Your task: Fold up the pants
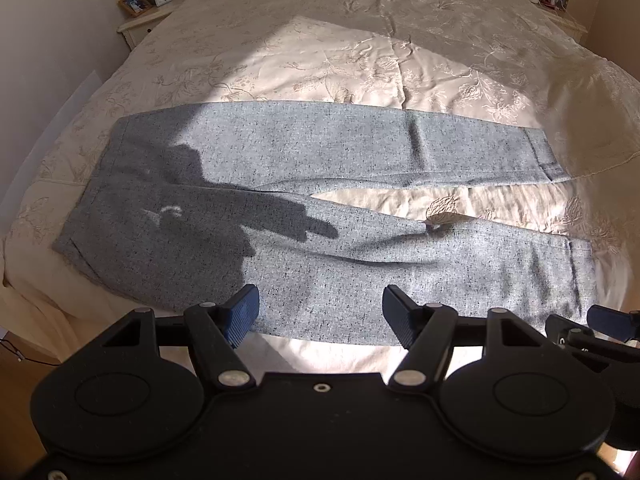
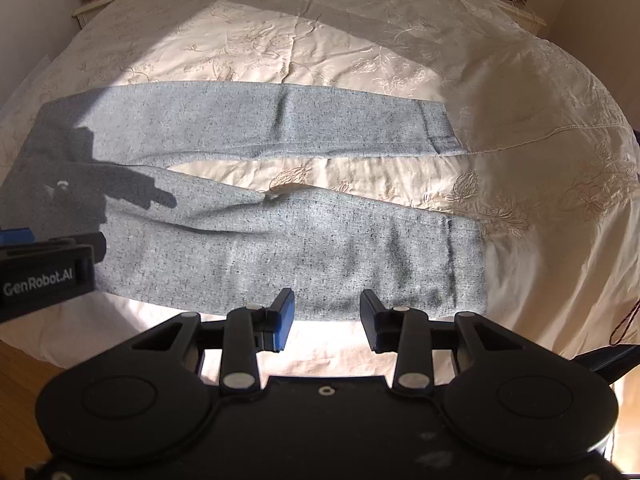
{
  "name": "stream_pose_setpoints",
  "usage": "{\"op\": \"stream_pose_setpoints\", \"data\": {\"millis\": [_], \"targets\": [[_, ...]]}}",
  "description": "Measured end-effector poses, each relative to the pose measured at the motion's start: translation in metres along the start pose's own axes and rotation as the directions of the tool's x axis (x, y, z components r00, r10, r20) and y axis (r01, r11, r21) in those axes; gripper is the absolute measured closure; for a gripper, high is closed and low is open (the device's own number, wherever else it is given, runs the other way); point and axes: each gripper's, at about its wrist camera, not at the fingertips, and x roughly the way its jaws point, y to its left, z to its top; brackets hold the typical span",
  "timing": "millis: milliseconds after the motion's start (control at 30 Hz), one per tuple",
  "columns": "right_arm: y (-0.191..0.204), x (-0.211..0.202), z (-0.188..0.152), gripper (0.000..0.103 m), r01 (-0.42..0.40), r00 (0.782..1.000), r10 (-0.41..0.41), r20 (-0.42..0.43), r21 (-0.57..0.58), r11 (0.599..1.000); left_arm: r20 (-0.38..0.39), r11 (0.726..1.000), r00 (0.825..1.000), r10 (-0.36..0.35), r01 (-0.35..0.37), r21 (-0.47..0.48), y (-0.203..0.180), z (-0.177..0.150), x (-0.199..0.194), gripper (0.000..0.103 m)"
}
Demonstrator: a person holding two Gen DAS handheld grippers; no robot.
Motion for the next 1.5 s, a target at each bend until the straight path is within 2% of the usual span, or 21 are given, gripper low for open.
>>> {"op": "stream_pose_setpoints", "data": {"millis": [100,200,267,367,433,600,767,900,933,1000,1100,1200,1233,1300,1367,1433,1500], "targets": [[0.003,0.004,-0.001,0.064,0.032,0.999,-0.031,0.037,-0.050,0.998,0.001,0.999,1.000,0.013,-0.013,-0.031,0.009,0.001,0.007,0.034],[0.003,0.007,-0.004,0.064,0.016,0.994,-0.008,0.113,-0.072,0.997,0.009,1.000,1.000,0.005,-0.005,-0.021,0.015,0.002,0.018,0.034],[0.002,0.021,-0.001,0.064,-0.016,0.996,0.022,0.090,-0.063,0.998,0.015,0.999,0.999,0.032,-0.032,-0.001,0.018,0.002,0.029,0.034],[-0.003,0.049,0.003,0.065,-0.110,0.994,0.110,0.028,0.000,0.994,0.003,0.997,0.997,0.075,-0.075,0.025,0.022,0.002,0.051,0.036],[-0.001,0.066,0.006,0.065,-0.122,0.992,0.122,0.009,0.027,0.992,-0.011,0.996,0.997,0.082,-0.081,0.045,0.025,0.004,0.066,0.039],[0.016,0.101,0.024,0.065,-0.115,0.993,0.115,0.012,0.030,0.993,-0.037,0.995,0.998,0.051,-0.048,0.085,0.032,0.017,0.103,0.040],[0.037,0.130,0.056,0.065,-0.177,0.984,0.175,0.041,0.058,0.982,-0.064,0.996,0.998,0.022,-0.016,0.088,0.036,0.037,0.139,0.040],[0.056,0.160,0.074,0.067,-0.188,0.982,0.186,0.031,0.061,0.980,-0.058,0.992,0.998,0.023,-0.016,0.122,0.041,0.048,0.167,0.040],[0.059,0.170,0.076,0.071,-0.178,0.984,0.177,0.021,0.057,0.982,-0.063,0.989,0.997,0.041,-0.032,0.146,0.043,0.050,0.177,0.040],[0.057,0.192,0.077,0.072,-0.131,0.991,0.133,-0.023,0.054,0.990,-0.098,0.982,0.991,0.089,-0.071,0.173,0.051,0.052,0.201,0.040],[0.035,0.219,0.071,0.074,-0.039,0.995,0.047,-0.089,0.098,0.994,-0.182,0.977,0.970,0.159,-0.128,0.171,0.072,0.051,0.234,0.038],[0.004,0.228,0.066,0.074,0.058,0.990,-0.033,-0.137,0.187,0.981,-0.210,0.986,0.968,0.139,-0.115,0.125,0.097,0.054,0.243,0.036],[-0.006,0.229,0.065,0.074,0.084,0.987,-0.051,-0.156,0.214,0.973,-0.217,0.988,0.968,0.129,-0.106,0.113,0.102,0.058,0.241,0.039],[-0.020,0.225,0.068,0.073,0.105,0.985,-0.065,-0.162,0.250,0.963,-0.202,0.992,0.973,0.108,-0.092,0.086,0.110,0.066,0.230,0.047],[-0.022,0.215,0.078,0.072,0.099,0.989,-0.067,-0.128,0.255,0.962,-0.147,0.995,0.986,0.078,-0.069,0.065,0.113,0.080,0.214,0.047],[-0.015,0.205,0.094,0.072,0.055,0.997,-0.039,-0.070,0.245,0.968,-0.076,0.997,0.996,0.051,-0.046,0.054,0.114,0.099,0.204,0.047],[0.001,0.201,0.118,0.072,-0.010,1.000,0.013,-0.011,0.224,0.975,-0.037,0.998,0.998,0.042,-0.040,0.048,0.111,0.117,0.206,0.046]]}}
